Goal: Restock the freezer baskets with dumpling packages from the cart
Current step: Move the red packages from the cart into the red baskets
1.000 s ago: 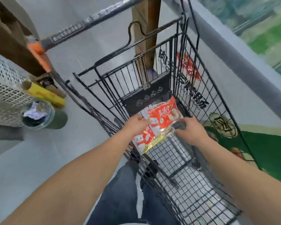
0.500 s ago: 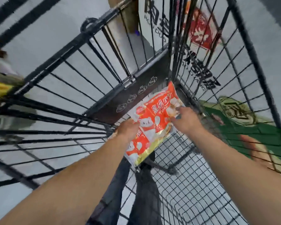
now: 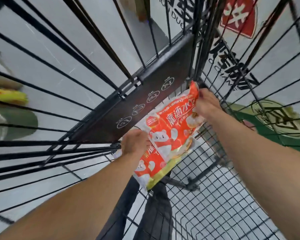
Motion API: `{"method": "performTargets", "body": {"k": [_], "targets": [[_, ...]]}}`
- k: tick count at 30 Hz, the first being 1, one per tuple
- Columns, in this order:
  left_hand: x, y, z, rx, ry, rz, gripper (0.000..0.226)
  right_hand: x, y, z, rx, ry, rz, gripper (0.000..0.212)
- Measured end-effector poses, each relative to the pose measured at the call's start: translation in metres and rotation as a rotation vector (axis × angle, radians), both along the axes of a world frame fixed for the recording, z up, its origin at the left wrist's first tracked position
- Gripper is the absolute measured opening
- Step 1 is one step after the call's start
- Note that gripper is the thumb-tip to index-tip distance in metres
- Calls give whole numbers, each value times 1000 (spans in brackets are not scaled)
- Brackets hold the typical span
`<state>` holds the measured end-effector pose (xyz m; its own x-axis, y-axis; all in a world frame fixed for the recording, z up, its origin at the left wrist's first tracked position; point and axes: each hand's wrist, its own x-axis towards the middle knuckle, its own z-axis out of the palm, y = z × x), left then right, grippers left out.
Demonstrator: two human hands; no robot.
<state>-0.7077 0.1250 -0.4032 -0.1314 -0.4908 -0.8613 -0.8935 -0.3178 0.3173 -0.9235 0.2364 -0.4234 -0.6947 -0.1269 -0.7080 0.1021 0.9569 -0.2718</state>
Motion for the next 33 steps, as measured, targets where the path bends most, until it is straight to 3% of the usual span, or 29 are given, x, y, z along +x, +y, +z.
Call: {"method": "performTargets", "body": {"k": [5, 8, 14, 19, 27, 33], "targets": [[0, 11, 11, 93, 59, 252, 8, 1, 15, 0, 4, 42, -65, 8], [3, 13, 15, 97, 63, 259, 9, 4, 22, 12, -23, 51, -210, 17], [5, 10, 32, 62, 70, 258, 6, 41, 72, 51, -95, 102, -230, 25], [0, 26, 82, -66, 200, 49, 9, 89, 136, 96, -213, 200, -441, 27], [17, 51, 180, -452, 361, -448, 17, 172, 200, 197, -294, 320, -739, 20], [46, 63, 260, -507, 486, -619, 23, 240, 232, 287, -382, 391, -829, 28]]}}
